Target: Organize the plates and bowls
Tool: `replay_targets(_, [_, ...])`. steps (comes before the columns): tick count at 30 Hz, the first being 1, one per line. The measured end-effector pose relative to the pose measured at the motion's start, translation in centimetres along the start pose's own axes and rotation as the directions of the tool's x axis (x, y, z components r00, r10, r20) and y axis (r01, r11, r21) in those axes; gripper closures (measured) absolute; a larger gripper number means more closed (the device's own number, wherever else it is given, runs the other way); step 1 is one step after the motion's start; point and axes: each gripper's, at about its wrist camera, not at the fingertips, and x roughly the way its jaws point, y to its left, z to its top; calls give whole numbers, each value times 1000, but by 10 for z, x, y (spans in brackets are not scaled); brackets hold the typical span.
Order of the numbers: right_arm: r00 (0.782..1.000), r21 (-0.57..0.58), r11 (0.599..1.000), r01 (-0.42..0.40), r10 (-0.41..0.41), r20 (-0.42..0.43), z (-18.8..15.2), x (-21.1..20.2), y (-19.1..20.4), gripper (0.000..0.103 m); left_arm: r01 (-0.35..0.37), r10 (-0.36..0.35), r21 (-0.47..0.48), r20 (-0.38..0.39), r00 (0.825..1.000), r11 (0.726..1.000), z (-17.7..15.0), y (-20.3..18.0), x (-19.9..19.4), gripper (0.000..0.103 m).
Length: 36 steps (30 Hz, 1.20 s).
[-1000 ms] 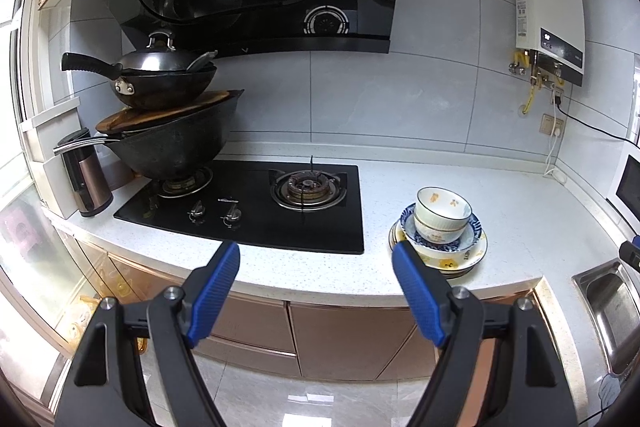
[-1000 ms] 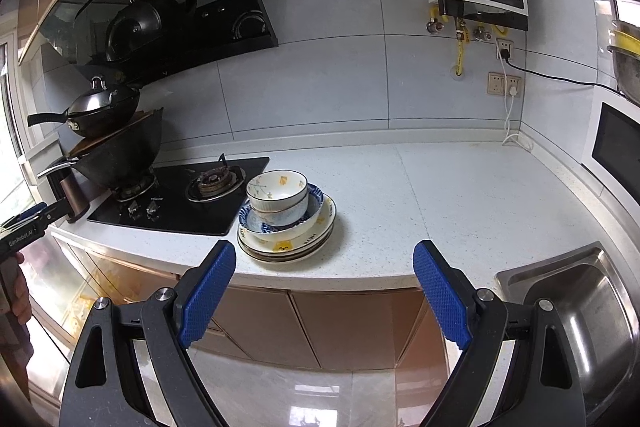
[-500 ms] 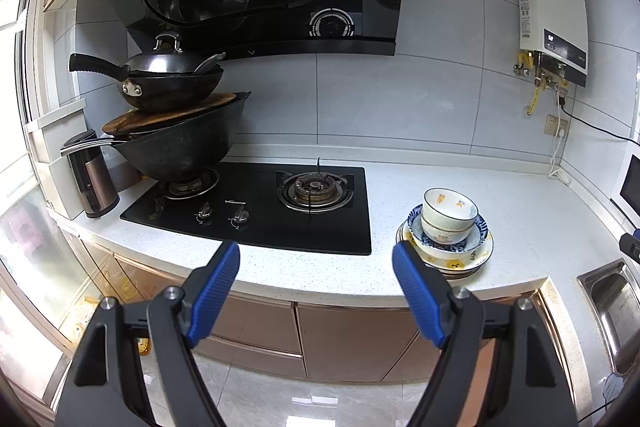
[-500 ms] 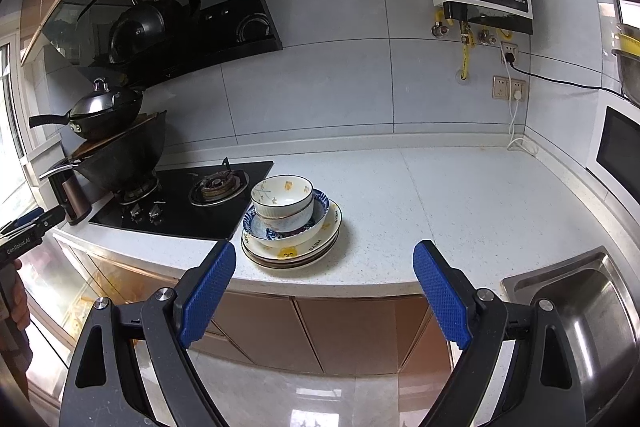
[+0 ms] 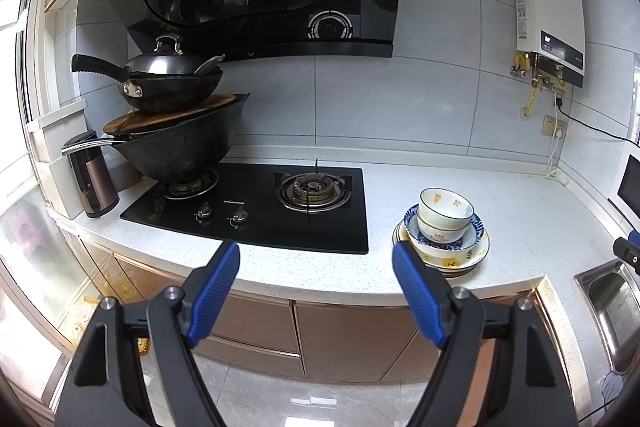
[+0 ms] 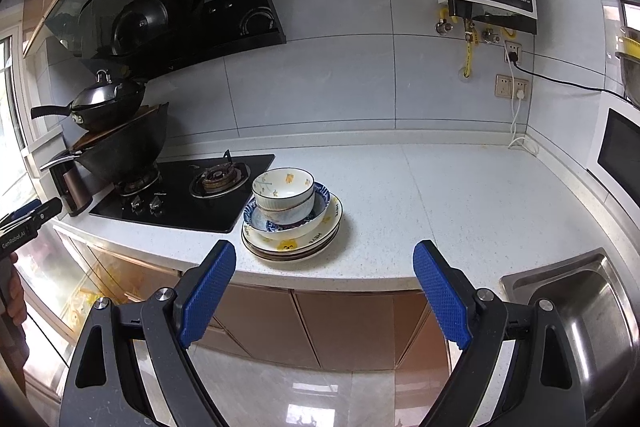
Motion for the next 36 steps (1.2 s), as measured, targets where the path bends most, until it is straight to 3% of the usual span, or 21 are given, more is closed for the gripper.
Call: replay_targets(36, [1000,-11,1000,13,-13,-1,-3,-11,4,16,-2,2,3,3,1000,1000,-7,-10,-13,25])
